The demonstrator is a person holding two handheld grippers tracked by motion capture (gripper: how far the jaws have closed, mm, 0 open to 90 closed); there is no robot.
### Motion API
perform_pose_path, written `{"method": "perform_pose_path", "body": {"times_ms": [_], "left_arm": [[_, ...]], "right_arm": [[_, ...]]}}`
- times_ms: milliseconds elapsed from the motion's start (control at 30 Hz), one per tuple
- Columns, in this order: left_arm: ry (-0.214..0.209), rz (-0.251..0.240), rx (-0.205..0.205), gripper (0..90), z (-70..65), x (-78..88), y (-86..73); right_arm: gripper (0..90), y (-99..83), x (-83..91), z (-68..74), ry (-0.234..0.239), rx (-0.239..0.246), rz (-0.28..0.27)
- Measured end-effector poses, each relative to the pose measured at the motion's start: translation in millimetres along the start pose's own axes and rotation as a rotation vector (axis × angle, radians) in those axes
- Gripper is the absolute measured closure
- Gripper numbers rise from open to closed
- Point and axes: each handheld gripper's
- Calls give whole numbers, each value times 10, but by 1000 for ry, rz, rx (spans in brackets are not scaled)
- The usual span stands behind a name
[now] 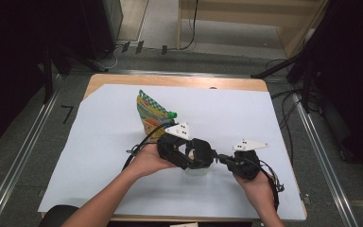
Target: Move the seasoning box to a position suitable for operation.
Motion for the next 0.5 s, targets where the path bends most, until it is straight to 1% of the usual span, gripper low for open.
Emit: {"method": "perform_pose_path", "body": {"times_ms": [33,67,100,133,333,400,433,500], "left_arm": [[-3,3,-2,347,-9,-4,12],[-6,12,-13,362,-26,-3,39],[-12,15,-14,382,-39,-4,54],[-5,22,-21,397,-49,-8,73],[-26,60,1,428,-48,-15,182],[-24,65,4,428,-56,-23,214],[-19,67,7,427,-67,-30,228],[-12,71,2,427,-82,-45,256]], "right_arm": [[900,0,-3,8,-9,13,2],[900,-1,-3,8,-6,10,3],[900,-2,-3,7,-5,8,3],[900,-3,-3,5,-5,9,2],[900,-5,-2,6,2,3,6],[900,-7,0,13,5,2,9],[900,-7,-3,10,5,11,4],[900,-7,-2,15,1,13,7]]}}
Point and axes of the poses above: each handheld gripper's, and its own axes: x roughly backward along the jaws, y roughly out of its top, z roughly to its left
